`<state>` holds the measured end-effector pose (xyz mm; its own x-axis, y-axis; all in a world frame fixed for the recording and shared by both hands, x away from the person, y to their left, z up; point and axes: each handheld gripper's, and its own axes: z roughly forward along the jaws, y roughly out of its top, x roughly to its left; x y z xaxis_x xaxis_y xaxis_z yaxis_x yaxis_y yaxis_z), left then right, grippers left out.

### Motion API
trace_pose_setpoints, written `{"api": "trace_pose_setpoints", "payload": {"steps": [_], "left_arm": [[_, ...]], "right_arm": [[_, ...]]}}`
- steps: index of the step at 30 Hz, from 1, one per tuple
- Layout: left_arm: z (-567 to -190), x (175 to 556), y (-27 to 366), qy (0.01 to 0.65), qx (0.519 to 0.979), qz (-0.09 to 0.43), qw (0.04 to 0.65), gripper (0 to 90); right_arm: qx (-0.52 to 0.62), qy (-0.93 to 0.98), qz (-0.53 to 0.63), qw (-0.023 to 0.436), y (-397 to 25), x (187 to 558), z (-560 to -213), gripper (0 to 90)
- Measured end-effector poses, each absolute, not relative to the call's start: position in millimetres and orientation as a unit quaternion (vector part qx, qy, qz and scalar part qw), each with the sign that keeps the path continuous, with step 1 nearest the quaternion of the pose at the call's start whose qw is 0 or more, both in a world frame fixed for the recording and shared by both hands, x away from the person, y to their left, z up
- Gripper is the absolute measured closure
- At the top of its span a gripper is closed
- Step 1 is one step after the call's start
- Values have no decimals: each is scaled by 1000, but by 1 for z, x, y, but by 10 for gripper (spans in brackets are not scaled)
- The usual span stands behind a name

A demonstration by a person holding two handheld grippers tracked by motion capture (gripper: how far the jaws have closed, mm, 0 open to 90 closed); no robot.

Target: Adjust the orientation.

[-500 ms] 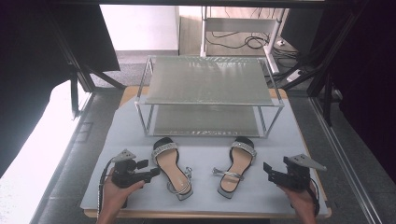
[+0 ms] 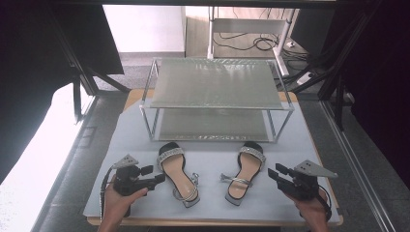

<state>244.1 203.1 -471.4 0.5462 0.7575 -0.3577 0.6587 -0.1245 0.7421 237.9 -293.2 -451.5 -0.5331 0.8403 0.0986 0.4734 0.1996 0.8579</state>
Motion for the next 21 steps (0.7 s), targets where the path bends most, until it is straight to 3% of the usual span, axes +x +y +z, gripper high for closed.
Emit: {"api": "trace_pose_setpoints", "payload": {"steps": [11,21], "left_arm": [[-472,244,201,472,753,51,456,327],[-472,243,199,470,755,50,455,325]], "right_arm": [[408,771,462,159,-268,241,-448,878],[375,791,462,142,-239,239,-448,891]]}}
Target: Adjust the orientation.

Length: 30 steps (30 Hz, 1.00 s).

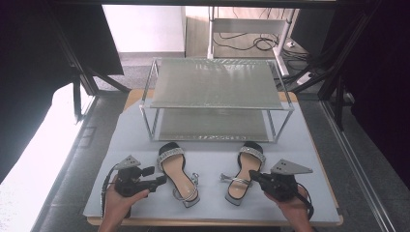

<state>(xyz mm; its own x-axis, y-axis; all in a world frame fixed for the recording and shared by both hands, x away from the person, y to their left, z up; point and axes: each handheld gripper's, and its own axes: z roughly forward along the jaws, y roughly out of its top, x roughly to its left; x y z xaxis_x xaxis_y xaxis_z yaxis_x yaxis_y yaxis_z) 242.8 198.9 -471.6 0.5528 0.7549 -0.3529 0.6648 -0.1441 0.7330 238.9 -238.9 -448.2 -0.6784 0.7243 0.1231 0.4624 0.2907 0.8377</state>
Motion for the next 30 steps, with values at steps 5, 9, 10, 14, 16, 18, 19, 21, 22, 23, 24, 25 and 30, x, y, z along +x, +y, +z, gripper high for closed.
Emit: {"api": "trace_pose_setpoints", "payload": {"steps": [5,9,10,14,16,18,19,21,22,23,24,25,30], "left_arm": [[-472,243,198,468,758,49,453,323],[-472,242,197,467,758,47,452,322],[-472,242,197,467,758,47,452,322],[-474,244,195,466,762,45,448,322],[-475,244,194,467,763,43,444,321],[-476,245,193,466,765,44,442,320],[-476,244,193,467,765,42,442,320],[-476,244,193,466,765,43,442,320],[-475,244,193,466,765,44,442,320],[-475,244,193,466,765,44,442,320],[-475,244,193,466,764,45,444,320],[-475,244,193,466,764,45,444,320],[-474,243,193,466,764,45,445,320]], "right_arm": [[347,810,455,126,-212,237,-452,891],[332,821,450,111,-196,236,-456,891],[329,824,448,110,-193,236,-457,892],[320,831,447,92,-182,236,-461,892],[313,836,441,92,-175,235,-462,892],[308,839,440,88,-169,235,-464,892],[304,842,438,86,-165,234,-465,892],[298,845,436,83,-160,234,-467,891],[296,846,435,80,-157,233,-467,892],[296,846,435,80,-157,233,-467,892],[292,849,434,78,-153,233,-469,892],[292,849,434,78,-153,233,-469,892],[280,856,430,68,-137,232,-472,892]]}}
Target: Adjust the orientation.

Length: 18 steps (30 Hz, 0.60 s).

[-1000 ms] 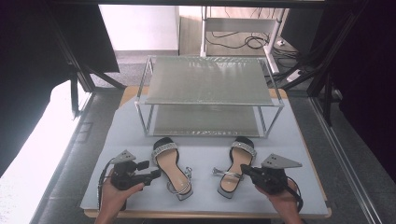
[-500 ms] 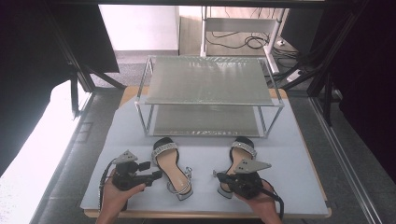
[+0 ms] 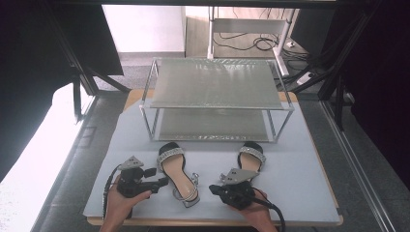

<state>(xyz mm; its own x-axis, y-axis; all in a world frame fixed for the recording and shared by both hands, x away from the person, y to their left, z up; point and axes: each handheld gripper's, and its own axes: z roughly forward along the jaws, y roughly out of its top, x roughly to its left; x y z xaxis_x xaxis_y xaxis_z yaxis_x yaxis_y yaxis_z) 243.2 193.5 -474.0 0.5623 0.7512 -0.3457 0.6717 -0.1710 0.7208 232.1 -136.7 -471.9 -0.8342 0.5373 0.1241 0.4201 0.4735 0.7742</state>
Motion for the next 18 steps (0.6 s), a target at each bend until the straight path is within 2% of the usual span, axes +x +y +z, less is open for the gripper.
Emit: {"api": "trace_pose_setpoints", "payload": {"steps": [8,18], "left_arm": [[-471,242,196,467,761,46,448,319],[-471,241,197,466,761,46,448,319]], "right_arm": [[260,872,411,61,-112,231,-481,892],[254,877,402,65,-104,227,-484,892]]}}
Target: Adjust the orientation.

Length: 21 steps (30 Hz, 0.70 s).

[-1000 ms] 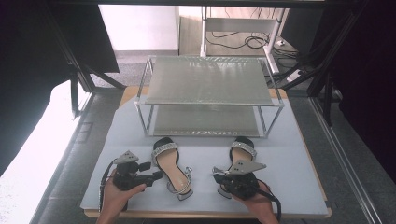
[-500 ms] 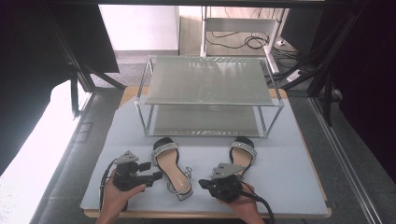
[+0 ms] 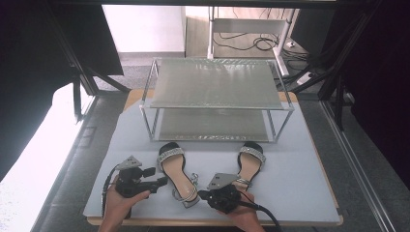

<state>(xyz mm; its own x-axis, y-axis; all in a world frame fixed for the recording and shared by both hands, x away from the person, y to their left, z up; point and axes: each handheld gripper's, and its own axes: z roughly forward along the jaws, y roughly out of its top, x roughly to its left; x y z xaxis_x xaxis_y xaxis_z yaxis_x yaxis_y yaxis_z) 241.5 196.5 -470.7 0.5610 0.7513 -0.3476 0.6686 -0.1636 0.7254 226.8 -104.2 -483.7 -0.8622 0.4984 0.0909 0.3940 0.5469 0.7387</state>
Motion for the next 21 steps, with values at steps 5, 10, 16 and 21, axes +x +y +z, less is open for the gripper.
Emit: {"api": "trace_pose_setpoints", "payload": {"steps": [5,10,16,21], "left_arm": [[-467,239,197,465,761,47,450,316],[-466,240,201,469,758,48,450,315],[-463,239,205,473,752,51,456,316],[-458,236,215,478,743,56,464,317]], "right_arm": [[250,878,403,63,-100,223,-483,893],[237,880,409,52,-90,218,-485,892],[228,877,422,34,-76,212,-488,892],[213,876,431,26,-54,207,-490,892]]}}
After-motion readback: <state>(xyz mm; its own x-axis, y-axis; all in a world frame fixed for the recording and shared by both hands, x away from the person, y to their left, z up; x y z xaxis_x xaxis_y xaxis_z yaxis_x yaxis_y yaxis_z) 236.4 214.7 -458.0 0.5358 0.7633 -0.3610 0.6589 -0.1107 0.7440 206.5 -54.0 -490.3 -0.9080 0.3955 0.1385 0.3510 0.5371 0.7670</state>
